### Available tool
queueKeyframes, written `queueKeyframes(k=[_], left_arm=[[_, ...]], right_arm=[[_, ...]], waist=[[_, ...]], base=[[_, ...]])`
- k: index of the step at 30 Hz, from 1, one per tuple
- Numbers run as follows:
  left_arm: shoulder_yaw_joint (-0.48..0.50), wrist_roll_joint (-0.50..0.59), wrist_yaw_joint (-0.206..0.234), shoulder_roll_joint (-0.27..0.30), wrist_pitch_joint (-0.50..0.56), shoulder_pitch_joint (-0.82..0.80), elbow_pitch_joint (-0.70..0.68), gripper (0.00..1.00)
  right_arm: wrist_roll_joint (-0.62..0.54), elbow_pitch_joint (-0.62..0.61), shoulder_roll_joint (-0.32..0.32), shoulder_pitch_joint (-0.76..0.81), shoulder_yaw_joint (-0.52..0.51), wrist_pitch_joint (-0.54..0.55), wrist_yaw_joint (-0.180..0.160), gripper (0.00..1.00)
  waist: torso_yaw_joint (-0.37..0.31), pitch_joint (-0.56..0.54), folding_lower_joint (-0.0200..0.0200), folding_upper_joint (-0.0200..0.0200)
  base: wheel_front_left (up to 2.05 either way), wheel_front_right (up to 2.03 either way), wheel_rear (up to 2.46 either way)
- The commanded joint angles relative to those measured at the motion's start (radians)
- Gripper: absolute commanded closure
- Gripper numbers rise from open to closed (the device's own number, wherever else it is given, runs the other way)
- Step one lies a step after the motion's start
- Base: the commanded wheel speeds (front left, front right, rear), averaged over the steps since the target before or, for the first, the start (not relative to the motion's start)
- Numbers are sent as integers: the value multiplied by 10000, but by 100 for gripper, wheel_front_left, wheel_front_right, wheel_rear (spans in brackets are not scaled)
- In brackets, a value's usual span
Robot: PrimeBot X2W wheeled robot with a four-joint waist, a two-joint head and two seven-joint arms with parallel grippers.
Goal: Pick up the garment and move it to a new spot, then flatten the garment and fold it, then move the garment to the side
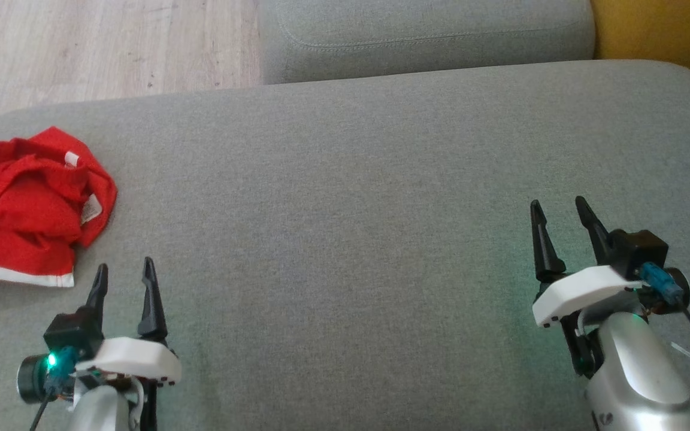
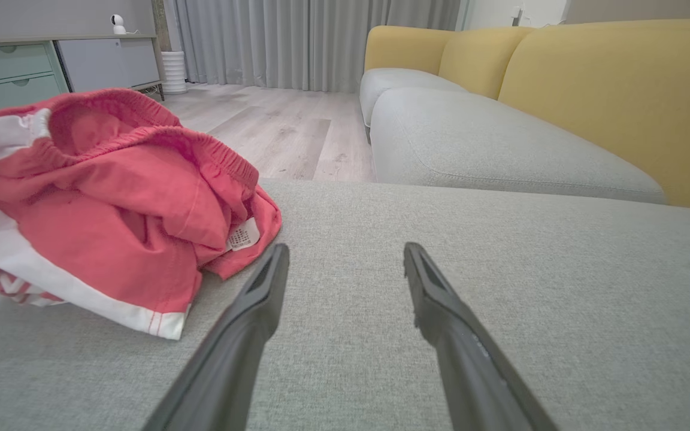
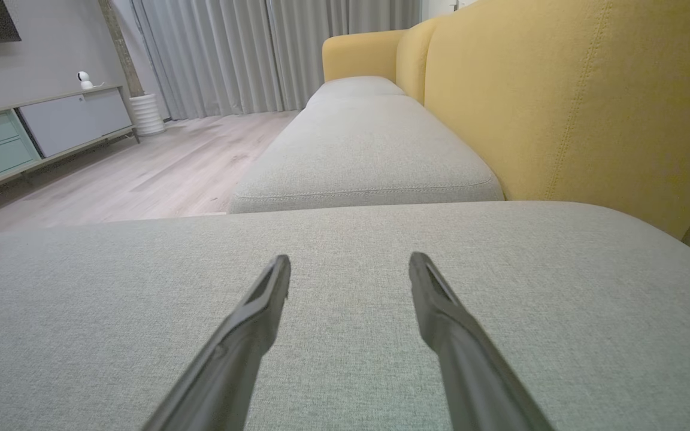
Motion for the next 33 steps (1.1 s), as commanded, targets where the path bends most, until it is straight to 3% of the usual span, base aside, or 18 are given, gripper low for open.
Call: queueKeyframes(k=[1,8,13,26,33], left_arm=[[298,60,26,123,-122,-349,-337,0],[299,130,-5,61,-122,-335,-349,0],[314,93,-21,9,-122,-329,-299,0],[219,-49,-42,-105,-122,-110,-532,0],[566,-98,-32,-117,-122,213,-709,0]], right_arm=[[-12,-286,96,-306,203,-136,40,0],[-6,-324,144,-296,215,-136,40,0],[47,-336,134,-269,346,-136,40,0],[513,-251,206,-300,1521,-136,40,0],[807,-164,227,-412,2289,-136,40,0]], waist=[[3,-6,0,0],[80,-16,0,0],[563,83,0,0],[3367,253,0,0],[4399,342,0,0]], base=[[0,0,0],[0,0,0],[0,0,0],[0,0,0],[0,0,0]])
